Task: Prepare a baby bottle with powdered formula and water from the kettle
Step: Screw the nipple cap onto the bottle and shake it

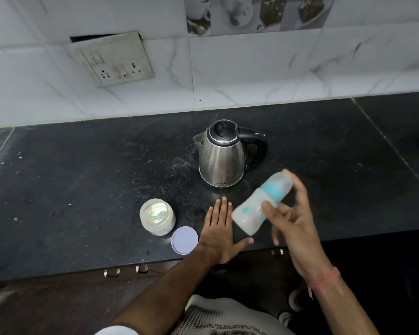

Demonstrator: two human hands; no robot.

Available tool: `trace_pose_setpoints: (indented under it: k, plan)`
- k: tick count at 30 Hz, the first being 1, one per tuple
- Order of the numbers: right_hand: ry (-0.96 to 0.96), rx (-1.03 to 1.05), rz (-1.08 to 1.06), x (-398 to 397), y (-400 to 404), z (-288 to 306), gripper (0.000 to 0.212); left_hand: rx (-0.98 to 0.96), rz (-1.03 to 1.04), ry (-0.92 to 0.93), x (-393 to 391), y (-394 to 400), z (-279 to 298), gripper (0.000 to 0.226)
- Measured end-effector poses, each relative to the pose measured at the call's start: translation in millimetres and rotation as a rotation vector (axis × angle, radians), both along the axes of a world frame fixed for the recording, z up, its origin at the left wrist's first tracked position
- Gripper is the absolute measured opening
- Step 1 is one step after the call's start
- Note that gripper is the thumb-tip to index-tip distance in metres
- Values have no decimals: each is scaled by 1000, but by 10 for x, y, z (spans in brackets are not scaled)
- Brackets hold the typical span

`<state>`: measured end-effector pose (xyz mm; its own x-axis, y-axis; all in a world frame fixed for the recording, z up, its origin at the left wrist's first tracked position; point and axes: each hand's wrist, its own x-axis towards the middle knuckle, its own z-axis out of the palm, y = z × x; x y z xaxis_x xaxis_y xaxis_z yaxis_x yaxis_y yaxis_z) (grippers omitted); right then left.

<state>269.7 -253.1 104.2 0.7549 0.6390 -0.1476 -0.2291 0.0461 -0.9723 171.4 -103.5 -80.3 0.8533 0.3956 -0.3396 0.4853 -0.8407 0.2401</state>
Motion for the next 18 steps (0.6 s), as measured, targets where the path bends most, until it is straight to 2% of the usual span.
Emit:
trace_pose_setpoints:
  k: [4, 8, 12, 15, 18]
  plan:
    - [9, 7, -88, 97, -65, -23, 68, 28, 0, 20, 27, -14, -16, 127]
    - [-43, -38, 73, 132, -74, -19, 74, 41, -8, 65, 45, 9, 2, 130]
    - [32, 6, -67, 181, -21, -66, 74, 24, 7, 63, 59, -7, 26, 128]
    - [11, -3, -38, 158, -44, -91, 75, 28, -4, 94, 48, -15, 64, 128]
    - [102, 83, -206, 246, -71, -90, 66, 33, 9, 96, 60, -32, 72, 127]
